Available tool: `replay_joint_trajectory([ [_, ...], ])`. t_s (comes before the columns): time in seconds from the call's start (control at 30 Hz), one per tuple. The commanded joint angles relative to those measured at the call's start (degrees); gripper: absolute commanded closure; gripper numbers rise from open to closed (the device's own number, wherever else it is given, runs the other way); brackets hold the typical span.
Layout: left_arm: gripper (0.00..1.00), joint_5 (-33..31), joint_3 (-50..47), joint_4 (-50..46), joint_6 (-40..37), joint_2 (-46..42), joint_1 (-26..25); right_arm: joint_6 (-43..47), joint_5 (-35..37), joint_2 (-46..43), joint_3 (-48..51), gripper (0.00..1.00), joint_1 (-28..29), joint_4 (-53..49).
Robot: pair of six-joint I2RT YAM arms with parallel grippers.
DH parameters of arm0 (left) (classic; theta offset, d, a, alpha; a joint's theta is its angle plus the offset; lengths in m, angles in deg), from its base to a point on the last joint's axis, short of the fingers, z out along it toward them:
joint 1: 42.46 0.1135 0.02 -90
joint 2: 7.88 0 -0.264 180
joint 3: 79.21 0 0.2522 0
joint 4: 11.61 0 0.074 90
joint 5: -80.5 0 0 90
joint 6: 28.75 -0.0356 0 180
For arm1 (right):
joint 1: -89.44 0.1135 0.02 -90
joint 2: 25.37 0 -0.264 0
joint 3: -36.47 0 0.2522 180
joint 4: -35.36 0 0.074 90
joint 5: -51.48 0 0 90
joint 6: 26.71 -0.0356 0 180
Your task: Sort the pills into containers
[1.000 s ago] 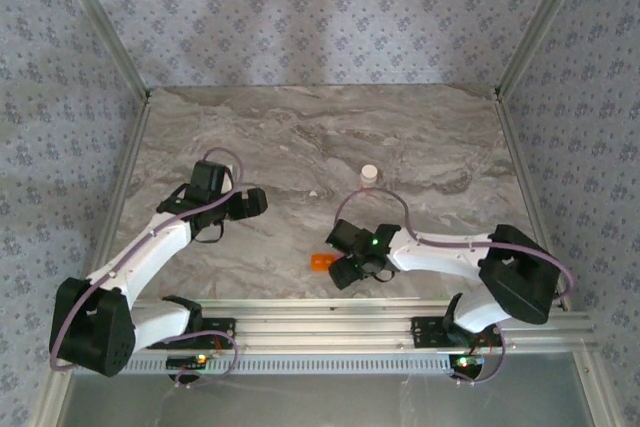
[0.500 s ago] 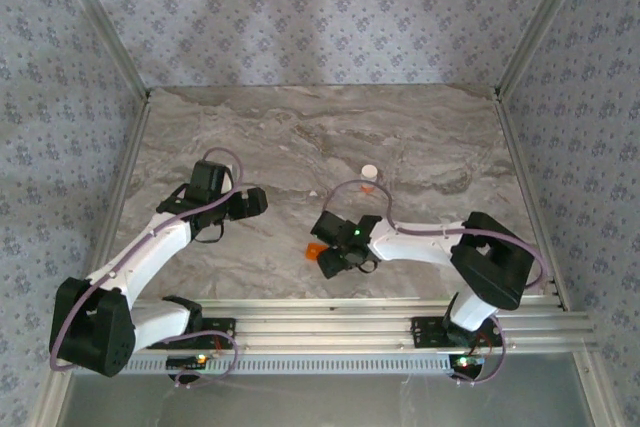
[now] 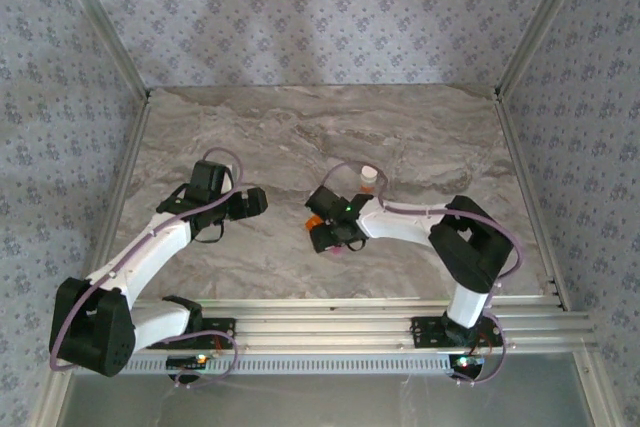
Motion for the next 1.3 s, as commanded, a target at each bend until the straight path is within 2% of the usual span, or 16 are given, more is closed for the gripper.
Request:
replay_joint_trajectory([
  [0.0, 0.00, 0.0, -0.4, -0.3, 0.6, -1.1, 0.5, 1.1, -2.8, 0.9, -3.1, 0.23, -0.7, 0.0],
  [0.2, 0.00, -1.4, -2.8, 2.7, 5.5, -4.0, 1.8, 1.9, -5.4, -0.6, -2.0, 0.21, -2.0, 0.7],
  [0.4, 0.00, 3.8, -2.9, 3.2, 10.0, -4.0, 4.7, 4.0, -6.8, -2.9, 1.9, 0.21, -2.4, 4.3],
  [0.63, 0.00, 6.6, -2.9, 5.5, 10.4, -4.6, 4.8, 5.2, -6.1, -3.1, 4.7, 0.23, -2.4, 5.6],
  [1.03, 0.00, 9.6, -2.6, 7.2, 14.0, -2.0, 4.8, 9.4, -5.2, -1.2, 5.2, 0.30, -2.0, 7.2],
  [1.27, 0.00, 7.1, -2.6, 7.5, 18.4, -2.6, 4.8, 9.5, -6.3, -1.5, 6.4, 0.40, -1.6, 9.2],
])
